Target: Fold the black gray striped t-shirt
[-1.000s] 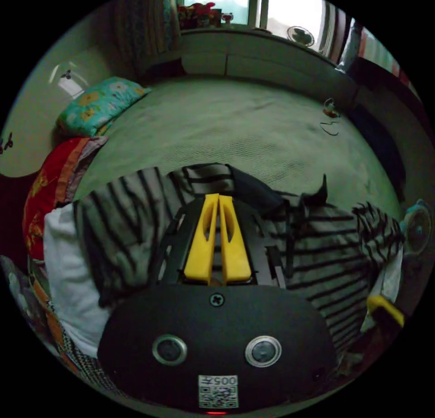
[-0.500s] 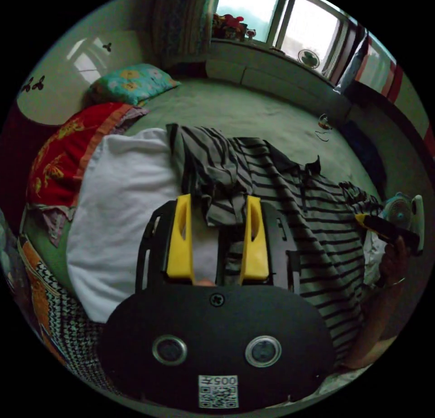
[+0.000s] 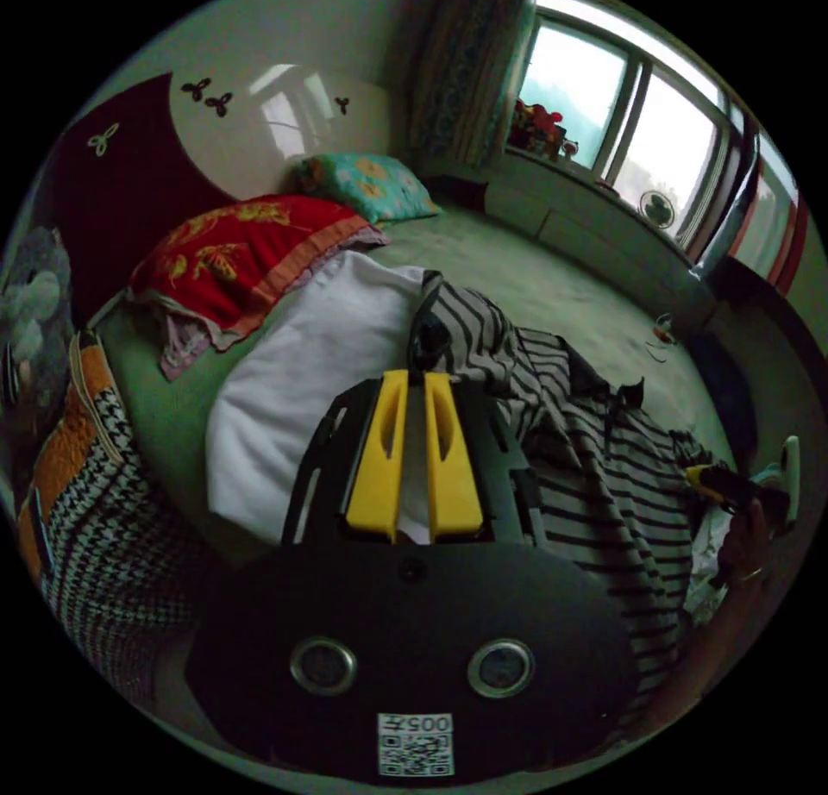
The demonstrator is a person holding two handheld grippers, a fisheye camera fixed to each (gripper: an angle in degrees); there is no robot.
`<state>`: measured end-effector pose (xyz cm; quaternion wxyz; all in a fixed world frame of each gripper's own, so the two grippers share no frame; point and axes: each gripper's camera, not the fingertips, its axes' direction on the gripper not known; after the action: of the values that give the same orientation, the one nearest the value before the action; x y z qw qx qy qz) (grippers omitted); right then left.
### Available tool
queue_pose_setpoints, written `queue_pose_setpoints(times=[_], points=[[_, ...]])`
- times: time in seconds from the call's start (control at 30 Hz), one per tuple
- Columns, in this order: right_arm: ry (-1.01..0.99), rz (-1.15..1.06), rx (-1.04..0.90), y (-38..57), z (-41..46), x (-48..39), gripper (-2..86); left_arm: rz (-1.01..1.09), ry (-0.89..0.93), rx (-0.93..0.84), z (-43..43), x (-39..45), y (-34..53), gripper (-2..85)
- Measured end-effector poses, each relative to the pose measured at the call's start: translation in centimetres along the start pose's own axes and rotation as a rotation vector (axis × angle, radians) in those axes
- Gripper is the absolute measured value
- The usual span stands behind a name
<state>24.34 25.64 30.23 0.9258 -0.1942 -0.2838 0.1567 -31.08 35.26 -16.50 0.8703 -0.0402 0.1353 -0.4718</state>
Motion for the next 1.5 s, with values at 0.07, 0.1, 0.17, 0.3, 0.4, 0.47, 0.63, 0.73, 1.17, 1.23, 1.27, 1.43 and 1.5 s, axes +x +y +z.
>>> queue_pose_setpoints(times=[0.07,0.1,0.17,0.3,0.4,0.47,0.63,0.73,1.17,1.23,1.27,1.43,1.5], points=[[0.002,-0.002,-0.002,0.0,0.1,-0.2,-1.0,-0.034,0.004,-0.059,0.5,-1.3,0.4,6.1],[-0.004,-0.002,-0.004,0.0,0.2,-0.3,-1.0,-0.073,0.016,-0.075,0.3,-2.2,0.7,6.4],[-0.009,-0.001,-0.011,0.0,0.4,-0.4,-1.0,-0.121,0.045,-0.017,-1.0,-3.2,1.0,5.7],[0.011,0.0,-0.005,0.0,0.3,-0.6,-1.0,-0.121,0.096,0.11,-3.7,-3.7,-1.1,5.9],[0.003,-0.003,-0.007,0.0,0.5,-1.1,-1.0,-0.014,0.067,0.07,-2.1,-2.4,-4.6,9.3],[0.012,-0.012,-0.018,0.0,0.9,-1.6,-1.0,0.023,0.034,-0.036,0.4,-1.5,-6.6,11.4],[0.084,-0.043,-0.032,-0.1,1.7,-3.0,-1.0,0.031,-0.118,-0.174,5.7,0.2,-8.3,11.5],[0.081,-0.044,-0.04,-0.1,1.8,-3.0,-1.0,0.001,-0.148,-0.136,5.3,0.7,-8.3,7.6],[0.063,-0.041,-0.038,0.0,1.6,-3.2,-1.0,0.016,-0.239,-0.115,2.0,0.6,-9.0,6.5],[0.061,-0.036,-0.037,0.1,1.5,-3.1,-1.0,0.071,-0.255,-0.1,0.9,1.3,-8.1,9.2],[0.059,-0.034,-0.036,0.1,1.5,-3.1,-1.0,0.105,-0.281,-0.091,0.1,1.6,-7.4,10.7],[0.031,-0.032,-0.028,0.1,1.4,-3.3,-1.0,0.181,-0.216,-0.123,-1.8,2.6,-3.4,13.3],[0.046,-0.043,-0.035,0.1,1.6,-3.7,-1.0,0.195,-0.153,-0.152,-1.7,3.4,-1.6,13.5]])
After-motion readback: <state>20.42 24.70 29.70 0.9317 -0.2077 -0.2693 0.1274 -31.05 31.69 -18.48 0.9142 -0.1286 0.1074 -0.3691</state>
